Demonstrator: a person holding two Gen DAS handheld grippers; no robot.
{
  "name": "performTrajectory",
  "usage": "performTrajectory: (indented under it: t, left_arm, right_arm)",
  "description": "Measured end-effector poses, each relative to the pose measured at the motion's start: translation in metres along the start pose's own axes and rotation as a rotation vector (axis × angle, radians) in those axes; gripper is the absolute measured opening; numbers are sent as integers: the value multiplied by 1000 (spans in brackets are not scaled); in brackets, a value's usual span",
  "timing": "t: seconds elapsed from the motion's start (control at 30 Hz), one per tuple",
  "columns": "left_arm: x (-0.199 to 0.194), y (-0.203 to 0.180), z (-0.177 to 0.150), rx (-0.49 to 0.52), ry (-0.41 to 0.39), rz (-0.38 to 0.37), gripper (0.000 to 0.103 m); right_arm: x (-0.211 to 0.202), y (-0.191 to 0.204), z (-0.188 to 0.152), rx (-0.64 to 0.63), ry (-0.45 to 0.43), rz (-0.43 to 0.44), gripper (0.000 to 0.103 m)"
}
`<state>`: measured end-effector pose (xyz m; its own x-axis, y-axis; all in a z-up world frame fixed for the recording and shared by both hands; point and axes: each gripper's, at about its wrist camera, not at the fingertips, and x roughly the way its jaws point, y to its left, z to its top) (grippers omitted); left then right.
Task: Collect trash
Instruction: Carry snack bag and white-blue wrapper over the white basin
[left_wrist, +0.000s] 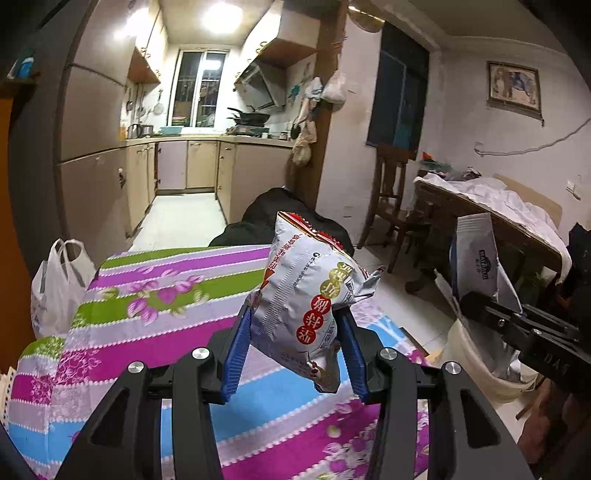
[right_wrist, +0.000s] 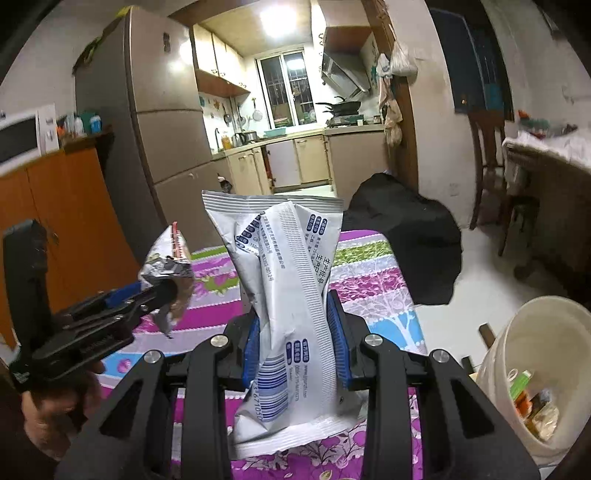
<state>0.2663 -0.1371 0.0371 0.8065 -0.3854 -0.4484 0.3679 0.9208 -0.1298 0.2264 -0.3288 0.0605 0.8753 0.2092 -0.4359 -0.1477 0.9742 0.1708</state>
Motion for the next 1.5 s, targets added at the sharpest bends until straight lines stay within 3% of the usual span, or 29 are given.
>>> performTrajectory:
  t: [0.3,0.53,0.9,1.23,1.5]
  left_arm:
    - [13,-54,16,54,7,-69,48]
    - [38,-111,26,89,37,-156,48]
    - [90,-233,32,162,116,-319,48]
    - [153,-327,12,238,243,-381,48]
    - [180,-347,-7,254,306,-386,48]
  right_arm:
    - [-32,-30,11,-12,-49,-130,31]
    - [-71,-79,19,-4,-72,-270,31]
    - [-106,-180,4,116,14,-471,31]
    - [-100,-246,-22,212,162,-518,32]
    - [-88,-258,-31,242,224,-519,32]
